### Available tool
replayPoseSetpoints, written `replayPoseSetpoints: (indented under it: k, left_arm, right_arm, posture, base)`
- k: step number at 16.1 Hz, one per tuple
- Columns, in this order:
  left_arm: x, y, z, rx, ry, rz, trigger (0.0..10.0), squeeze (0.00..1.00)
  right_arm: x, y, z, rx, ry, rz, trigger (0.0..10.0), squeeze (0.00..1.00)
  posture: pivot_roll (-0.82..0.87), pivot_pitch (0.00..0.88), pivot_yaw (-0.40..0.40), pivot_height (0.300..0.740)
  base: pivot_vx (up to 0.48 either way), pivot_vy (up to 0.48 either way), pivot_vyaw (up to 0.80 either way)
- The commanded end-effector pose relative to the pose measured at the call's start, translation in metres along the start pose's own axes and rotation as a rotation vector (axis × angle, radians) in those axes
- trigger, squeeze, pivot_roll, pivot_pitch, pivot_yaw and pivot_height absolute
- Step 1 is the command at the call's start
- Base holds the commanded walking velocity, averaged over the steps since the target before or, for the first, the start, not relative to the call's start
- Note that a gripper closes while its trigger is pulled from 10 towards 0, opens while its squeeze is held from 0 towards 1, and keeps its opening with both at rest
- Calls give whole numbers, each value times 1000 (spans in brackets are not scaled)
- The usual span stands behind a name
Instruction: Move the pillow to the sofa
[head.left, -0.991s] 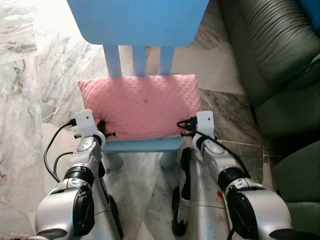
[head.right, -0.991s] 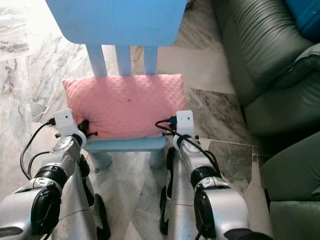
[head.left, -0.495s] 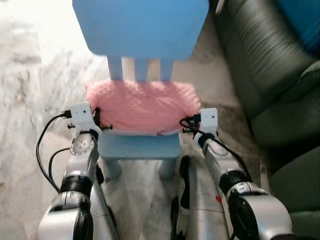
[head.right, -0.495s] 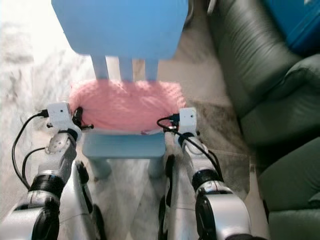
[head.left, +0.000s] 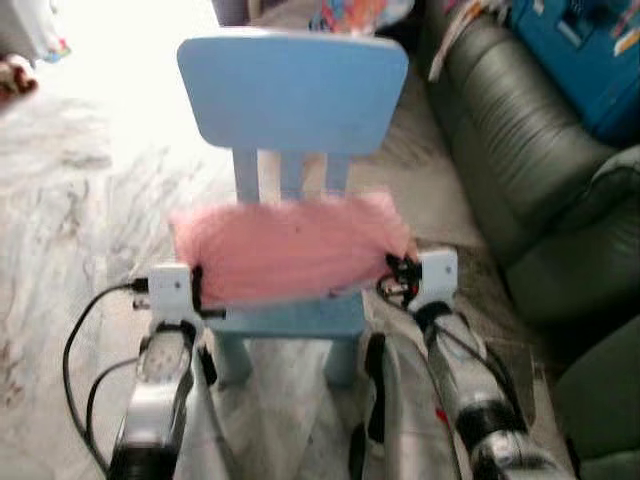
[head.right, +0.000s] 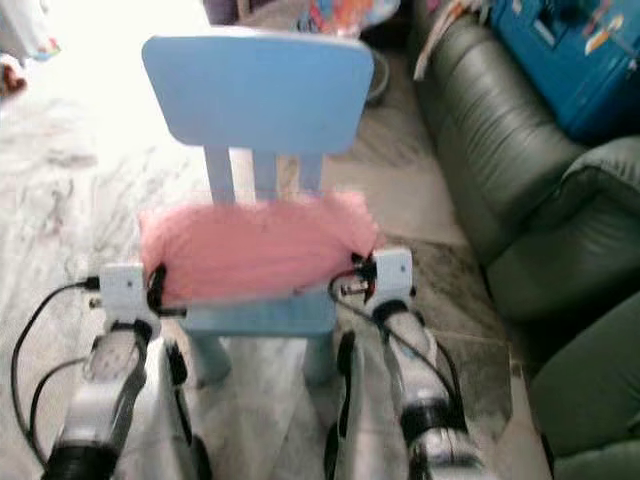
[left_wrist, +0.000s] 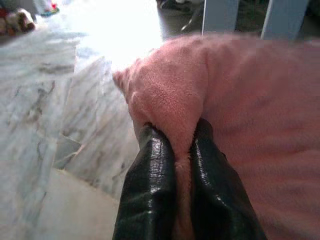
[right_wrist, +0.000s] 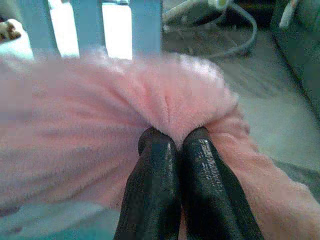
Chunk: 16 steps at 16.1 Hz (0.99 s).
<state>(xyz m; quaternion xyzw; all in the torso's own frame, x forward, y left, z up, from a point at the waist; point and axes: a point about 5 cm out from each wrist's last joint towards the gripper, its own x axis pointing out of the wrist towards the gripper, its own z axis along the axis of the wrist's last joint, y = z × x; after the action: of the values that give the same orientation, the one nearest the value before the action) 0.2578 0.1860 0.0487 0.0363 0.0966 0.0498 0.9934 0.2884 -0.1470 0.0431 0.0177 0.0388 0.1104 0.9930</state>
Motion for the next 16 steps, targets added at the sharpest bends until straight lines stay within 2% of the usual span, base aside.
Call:
replayPoseSetpoints:
  k: [1, 3, 6, 9, 15, 16]
  left_arm:
    - [-2, 1, 5, 17, -20, 8, 0, 0]
    - [-11, -9, 3, -6, 17, -7, 0, 0]
    - [-11, -18, 6, 2, 6, -40, 0, 0]
    - [-1, -28, 15, -17, -3, -67, 0, 0]
    - [5, -34, 16, -4, 12, -78, 0, 0]
    - [5, -35, 14, 6, 21, -76, 4471, 0]
  right_arm:
    - [-4, -5, 4, 12, -25, -27, 0, 0]
    - [-19, -5, 0, 48, -23, -78, 0, 0]
    - [-26, -1, -2, 59, -15, -84, 0, 0]
    - [-19, -8, 2, 59, -16, -118, 0, 0]
    - [-18, -17, 10, 34, -12, -131, 0, 0]
    - [-18, -18, 10, 24, -13, -144, 10000, 0]
  posture:
    - [44, 0, -34, 481]
    - [54, 0, -37, 501]
    - [45, 0, -28, 525]
    - [38, 0, -16, 564]
    - [12, 0, -12, 622]
    - [12, 0, -14, 626]
  base:
    - [0, 0, 0]
    - [0, 0, 0]
    - [0, 0, 0]
    - [0, 0, 0]
    - [0, 0, 0]
    - [0, 0, 0]
